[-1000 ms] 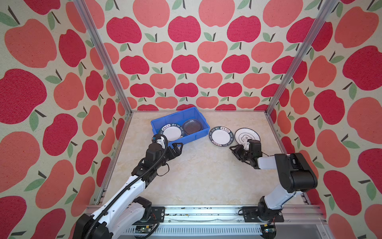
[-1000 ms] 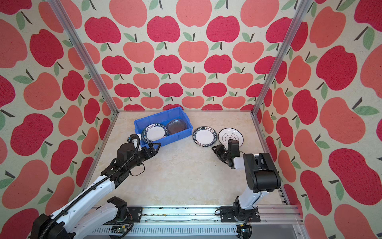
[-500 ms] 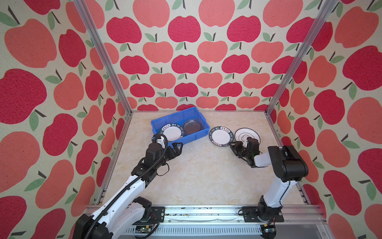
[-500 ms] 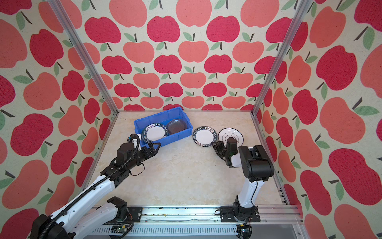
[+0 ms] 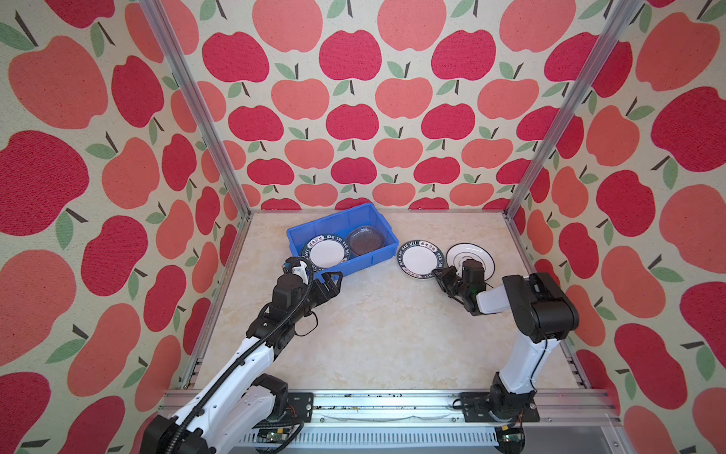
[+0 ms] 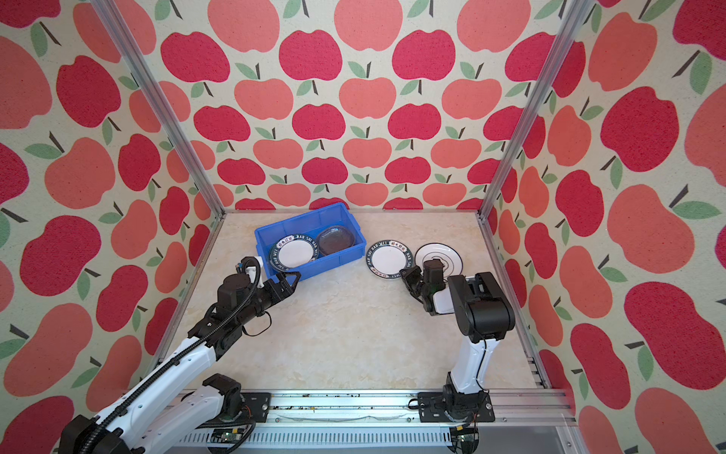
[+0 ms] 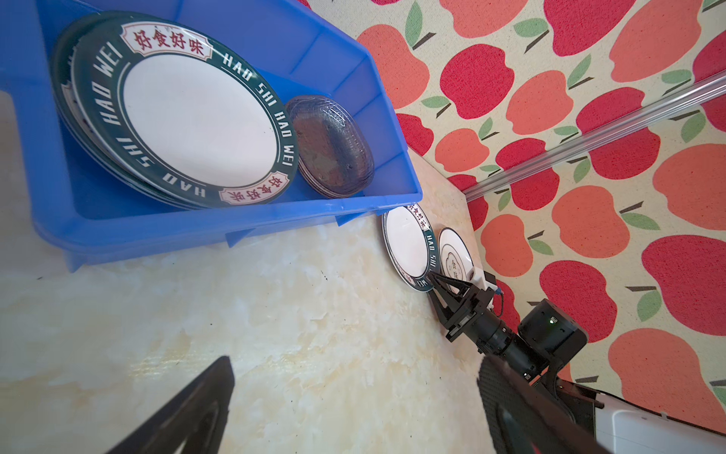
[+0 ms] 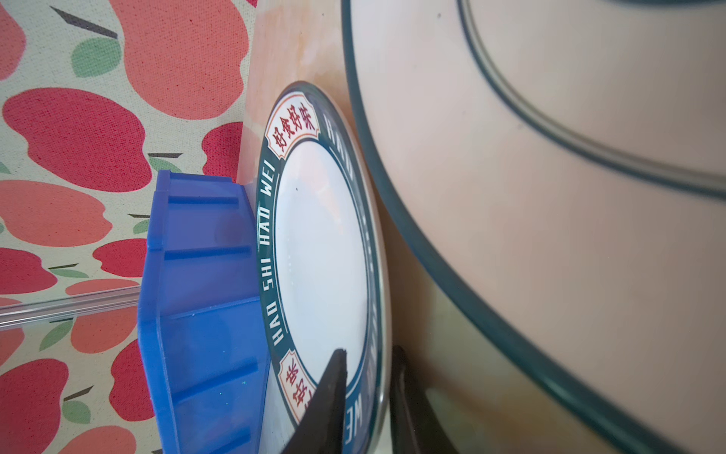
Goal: Place the plates into the plastic bin on the countertop
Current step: 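Grip the plate edge with the right gripper and lift it upright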
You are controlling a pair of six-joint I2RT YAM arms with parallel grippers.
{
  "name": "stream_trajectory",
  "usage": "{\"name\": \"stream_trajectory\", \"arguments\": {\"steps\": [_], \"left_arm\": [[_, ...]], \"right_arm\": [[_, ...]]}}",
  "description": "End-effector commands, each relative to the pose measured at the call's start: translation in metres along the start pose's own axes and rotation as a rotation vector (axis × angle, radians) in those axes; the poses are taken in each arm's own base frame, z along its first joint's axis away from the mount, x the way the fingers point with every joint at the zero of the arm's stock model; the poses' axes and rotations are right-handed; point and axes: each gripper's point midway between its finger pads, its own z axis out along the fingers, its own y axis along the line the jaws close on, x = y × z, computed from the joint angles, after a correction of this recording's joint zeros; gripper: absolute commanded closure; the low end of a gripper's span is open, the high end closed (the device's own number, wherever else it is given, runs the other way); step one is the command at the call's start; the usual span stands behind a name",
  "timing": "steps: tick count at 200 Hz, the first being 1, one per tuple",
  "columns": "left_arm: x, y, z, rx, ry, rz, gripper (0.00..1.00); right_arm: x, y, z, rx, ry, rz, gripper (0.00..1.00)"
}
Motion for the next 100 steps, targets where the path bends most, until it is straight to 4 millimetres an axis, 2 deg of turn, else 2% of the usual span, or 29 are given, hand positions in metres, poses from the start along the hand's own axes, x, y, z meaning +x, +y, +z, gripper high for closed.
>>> {"name": "stream_trajectory", "arguments": {"steps": [1, 17, 30, 61, 70, 100], "left_arm": [[0.003, 0.002, -0.002, 0.008, 0.013, -0.012, 0.01], [0.004, 0.003, 0.0, 0.013, 0.02, -0.019, 0.01], [0.005, 0.004, 0.0, 0.015, 0.026, -0.022, 0.01], [0.005, 0.004, -0.002, 0.019, 0.022, -0.028, 0.01], [0.005, 0.004, -0.002, 0.022, 0.023, -0.029, 0.01], [0.003, 0.003, -0.006, 0.026, 0.024, -0.023, 0.01]], "right_arm": [[0.008, -0.027, 0.008, 0.081, 0.005, 0.037, 0.79], [0.009, -0.027, 0.01, 0.071, 0.001, 0.035, 0.81], [0.01, -0.028, 0.01, 0.061, -0.003, 0.042, 0.9], [0.011, -0.023, 0.006, 0.045, -0.004, 0.041, 0.93], [0.012, -0.02, 0.004, 0.04, -0.003, 0.037, 1.0], [0.009, -0.004, -0.013, 0.027, -0.023, 0.001, 1.0]]}}
